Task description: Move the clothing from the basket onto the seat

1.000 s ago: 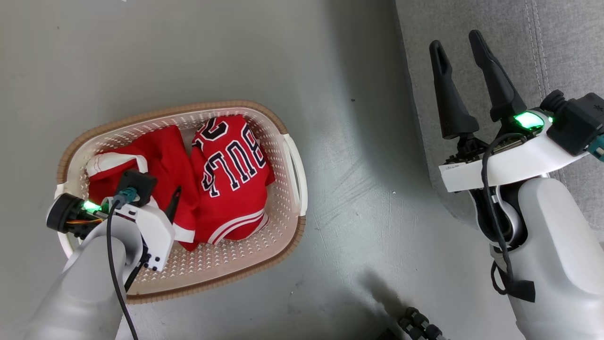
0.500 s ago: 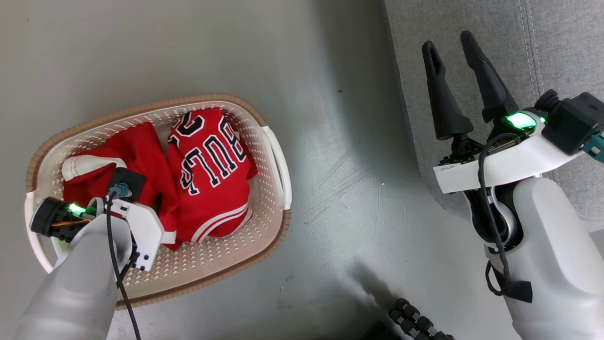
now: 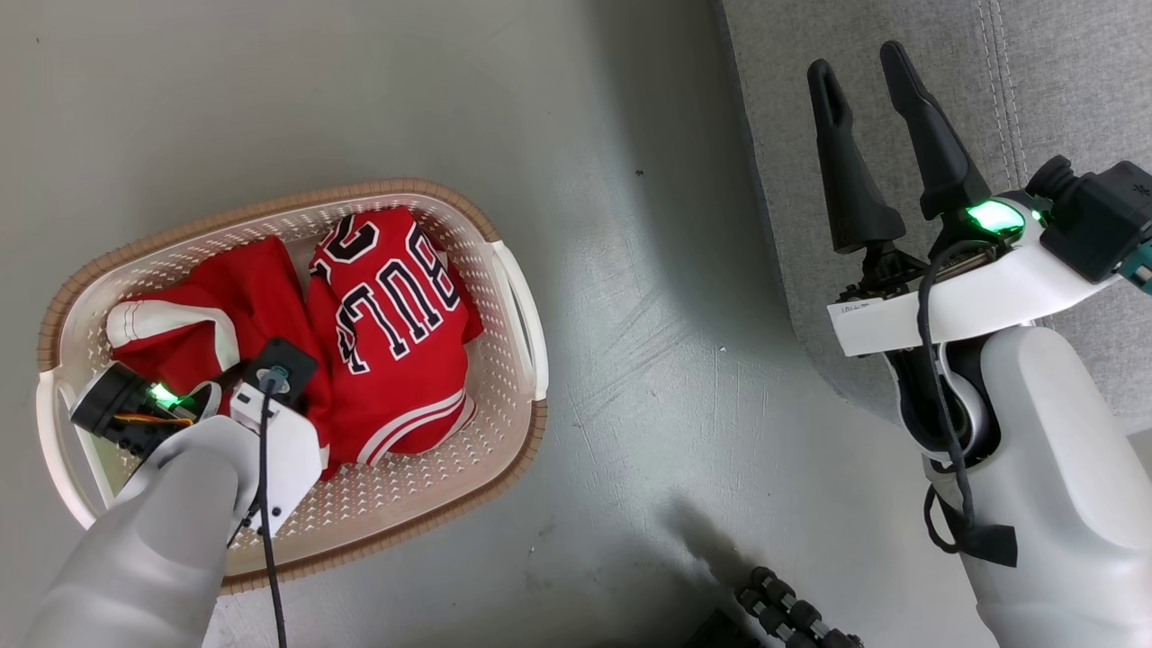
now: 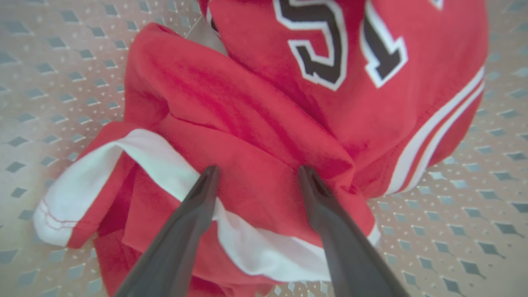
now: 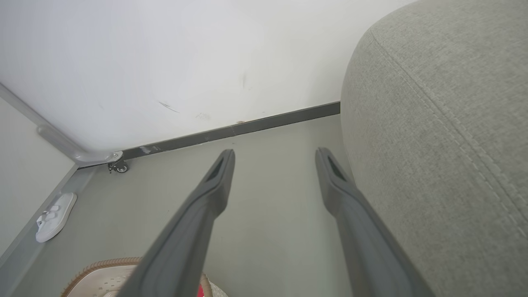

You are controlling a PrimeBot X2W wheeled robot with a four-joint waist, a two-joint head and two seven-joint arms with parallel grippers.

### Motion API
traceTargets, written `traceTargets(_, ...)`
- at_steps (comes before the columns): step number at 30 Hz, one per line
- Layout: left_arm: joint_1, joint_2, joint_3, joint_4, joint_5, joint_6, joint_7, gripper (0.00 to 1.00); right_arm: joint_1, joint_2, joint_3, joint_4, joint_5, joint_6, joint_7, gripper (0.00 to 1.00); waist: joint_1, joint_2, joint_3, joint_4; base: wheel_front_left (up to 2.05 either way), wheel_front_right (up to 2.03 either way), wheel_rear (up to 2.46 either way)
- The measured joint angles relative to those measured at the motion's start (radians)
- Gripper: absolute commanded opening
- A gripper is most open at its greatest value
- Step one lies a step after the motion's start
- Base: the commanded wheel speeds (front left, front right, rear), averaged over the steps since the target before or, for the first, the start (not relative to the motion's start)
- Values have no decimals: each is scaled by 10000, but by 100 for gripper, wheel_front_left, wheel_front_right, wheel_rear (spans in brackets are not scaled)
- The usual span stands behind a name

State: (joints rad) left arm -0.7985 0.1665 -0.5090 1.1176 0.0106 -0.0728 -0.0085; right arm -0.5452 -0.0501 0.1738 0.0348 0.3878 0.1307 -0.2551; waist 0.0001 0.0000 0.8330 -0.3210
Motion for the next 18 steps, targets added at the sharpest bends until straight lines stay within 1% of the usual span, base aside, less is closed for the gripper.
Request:
traceTargets(4, -169, 98, -307, 140, 458, 173, 107, 100, 0, 2, 13, 10, 0, 0, 0, 100, 0, 0, 12, -3, 0, 0, 0)
traceTargets(8, -220, 270, -334, 460, 456, 142, 196, 100, 0, 4, 23, 12, 17, 0, 0, 100, 0, 0, 33, -12, 0, 0, 0)
traceTargets(10, -262, 253, -384, 554, 460, 100, 299, 100, -1, 6, 23, 13, 17, 0, 0, 100, 0, 0, 37, -16, 0, 0, 0)
traceTargets(13, -306, 19, -506, 610, 472, 86, 508, 77, -1, 6, 19, 31, 17, 0, 0, 100, 0, 0, 15, -12, 0, 0, 0)
traceTargets(15, -307, -58, -533, 669, 476, -10, 510, 48, -2, 8, 27, 31, 17, 0, 0, 100, 0, 0, 6, -15, 0, 0, 0)
traceTargets(16, -314, -38, -543, 700, 476, -31, 508, 39, -1, 6, 23, 33, 19, 0, 0, 100, 0, 0, 6, -18, 0, 0, 0)
traceTargets(17, -314, -38, -543, 700, 476, -31, 508, 18, -1, 6, 23, 33, 19, 0, 0, 100, 0, 0, 6, -18, 0, 0, 0)
traceTargets(18, -334, 17, -541, 750, 474, -107, 489, 0, -1, 8, 25, 35, 29, 0, 0, 100, 0, 0, 8, -23, 0, 0, 0)
